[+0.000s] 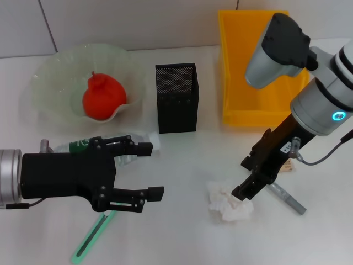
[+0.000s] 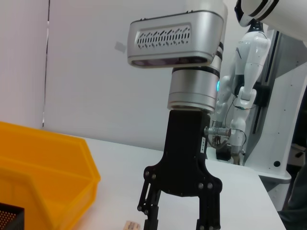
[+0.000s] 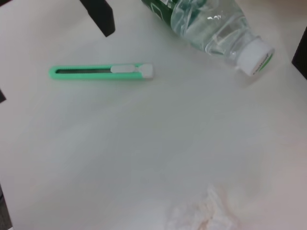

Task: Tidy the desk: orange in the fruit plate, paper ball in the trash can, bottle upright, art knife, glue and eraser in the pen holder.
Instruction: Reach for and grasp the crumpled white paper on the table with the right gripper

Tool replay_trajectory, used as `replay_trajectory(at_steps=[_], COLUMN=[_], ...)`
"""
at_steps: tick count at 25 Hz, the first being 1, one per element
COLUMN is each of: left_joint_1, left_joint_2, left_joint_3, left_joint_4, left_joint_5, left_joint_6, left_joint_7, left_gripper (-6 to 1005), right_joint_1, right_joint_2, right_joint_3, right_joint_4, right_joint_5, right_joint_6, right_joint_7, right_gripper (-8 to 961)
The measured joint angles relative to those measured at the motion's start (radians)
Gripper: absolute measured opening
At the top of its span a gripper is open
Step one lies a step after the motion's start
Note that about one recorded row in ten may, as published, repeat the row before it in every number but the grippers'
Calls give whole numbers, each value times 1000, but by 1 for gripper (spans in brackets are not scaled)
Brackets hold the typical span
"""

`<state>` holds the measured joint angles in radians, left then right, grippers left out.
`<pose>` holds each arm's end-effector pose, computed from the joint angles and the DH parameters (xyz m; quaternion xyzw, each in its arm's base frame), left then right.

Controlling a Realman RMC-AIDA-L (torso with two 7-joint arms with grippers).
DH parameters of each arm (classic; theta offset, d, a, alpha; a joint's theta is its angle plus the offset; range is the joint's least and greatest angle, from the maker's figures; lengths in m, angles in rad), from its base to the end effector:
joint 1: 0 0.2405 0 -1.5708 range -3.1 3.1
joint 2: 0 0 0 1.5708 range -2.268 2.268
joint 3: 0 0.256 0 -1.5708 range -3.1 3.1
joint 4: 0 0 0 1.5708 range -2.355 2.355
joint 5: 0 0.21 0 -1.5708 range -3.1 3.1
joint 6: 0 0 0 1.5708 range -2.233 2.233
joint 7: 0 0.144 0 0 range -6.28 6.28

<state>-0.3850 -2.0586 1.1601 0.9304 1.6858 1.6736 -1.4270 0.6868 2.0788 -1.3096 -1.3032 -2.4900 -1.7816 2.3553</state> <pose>-0.2128 0.2927 -0.0038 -0.9620 -0.0909 -0.2568 0.0161 0.1589 0.3385 0.0007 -0.9502 0.2495 -0.1818 0.0423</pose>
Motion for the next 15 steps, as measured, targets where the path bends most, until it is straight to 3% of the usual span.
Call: replay_trajectory(at_steps=[15], left_joint_1=[-1], left_joint_2=[0], left_joint_3=[-2], left_joint_4=[-6], left_joint_5=[0], left_joint_6=[-6], left_joint_7=[1], left_gripper=[843], right_joint_1=[30], right_joint_2=[5], right_joint_3=[-55], right_joint_4=[86], right_joint_5=[6], right_joint_6=[53], right_joint_7=[0], right_gripper=[760])
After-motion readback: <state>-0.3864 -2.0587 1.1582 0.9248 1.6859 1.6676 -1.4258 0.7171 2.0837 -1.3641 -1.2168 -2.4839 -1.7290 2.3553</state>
